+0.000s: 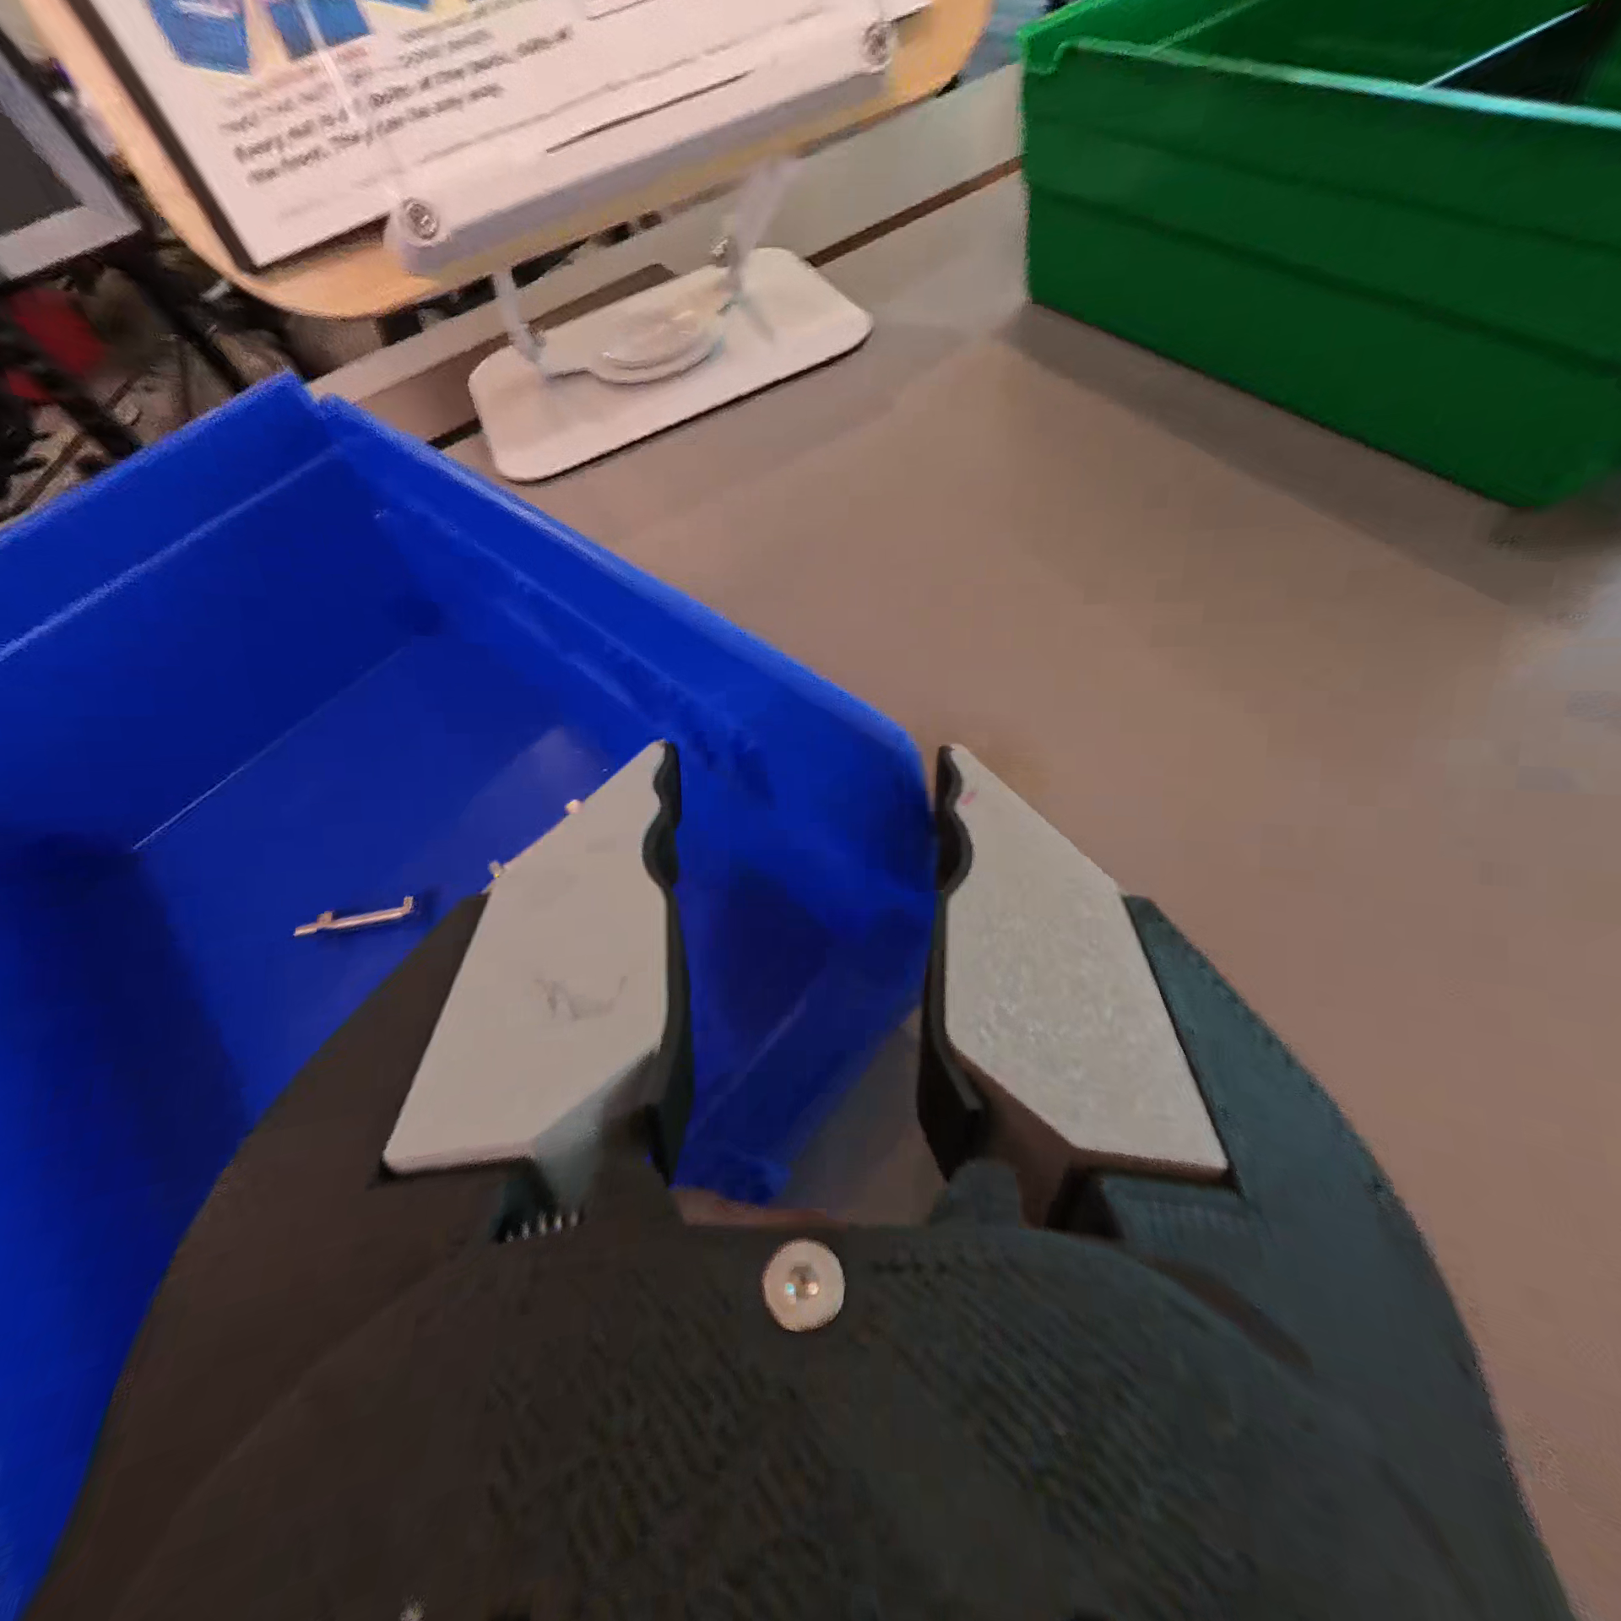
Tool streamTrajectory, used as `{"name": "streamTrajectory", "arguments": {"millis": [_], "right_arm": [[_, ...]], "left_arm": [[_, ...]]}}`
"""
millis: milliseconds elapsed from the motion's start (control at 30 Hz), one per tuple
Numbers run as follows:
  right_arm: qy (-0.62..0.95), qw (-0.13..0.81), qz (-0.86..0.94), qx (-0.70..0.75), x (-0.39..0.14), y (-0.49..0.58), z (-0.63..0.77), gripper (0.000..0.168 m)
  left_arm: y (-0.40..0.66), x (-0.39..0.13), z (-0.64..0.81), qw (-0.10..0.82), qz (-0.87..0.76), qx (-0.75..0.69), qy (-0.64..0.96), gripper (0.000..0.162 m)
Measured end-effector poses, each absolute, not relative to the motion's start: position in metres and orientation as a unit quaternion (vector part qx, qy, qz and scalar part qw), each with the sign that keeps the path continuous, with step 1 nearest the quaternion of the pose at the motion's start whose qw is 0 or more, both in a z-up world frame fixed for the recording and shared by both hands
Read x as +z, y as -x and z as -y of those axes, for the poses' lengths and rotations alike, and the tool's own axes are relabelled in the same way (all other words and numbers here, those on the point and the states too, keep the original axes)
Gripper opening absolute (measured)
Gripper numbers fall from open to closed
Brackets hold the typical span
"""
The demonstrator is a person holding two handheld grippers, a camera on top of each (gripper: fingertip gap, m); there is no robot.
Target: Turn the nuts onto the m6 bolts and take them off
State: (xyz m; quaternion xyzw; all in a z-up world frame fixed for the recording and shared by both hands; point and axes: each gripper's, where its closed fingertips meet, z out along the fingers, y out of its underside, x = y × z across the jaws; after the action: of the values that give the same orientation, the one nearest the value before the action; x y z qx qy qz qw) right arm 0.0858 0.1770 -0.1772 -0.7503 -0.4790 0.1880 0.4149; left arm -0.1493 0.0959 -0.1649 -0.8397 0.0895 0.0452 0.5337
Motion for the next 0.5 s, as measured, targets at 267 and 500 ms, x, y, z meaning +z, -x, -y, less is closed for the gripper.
{"name": "streamTrajectory", "arguments": {"millis": [267,500], "right_arm": [[0.757,0.436,0.478,0.093,-0.198,-0.106,-0.204,0.016],[0.782,0.448,0.429,0.06,-0.199,-0.166,-0.213,0.001]], "left_arm": [[0.191,-0.17,-0.075,0.519,-0.067,0.108,0.845,0.02],[0.274,-0.17,-0.017,0.537,0.02,0.144,0.831,0.002]]}}
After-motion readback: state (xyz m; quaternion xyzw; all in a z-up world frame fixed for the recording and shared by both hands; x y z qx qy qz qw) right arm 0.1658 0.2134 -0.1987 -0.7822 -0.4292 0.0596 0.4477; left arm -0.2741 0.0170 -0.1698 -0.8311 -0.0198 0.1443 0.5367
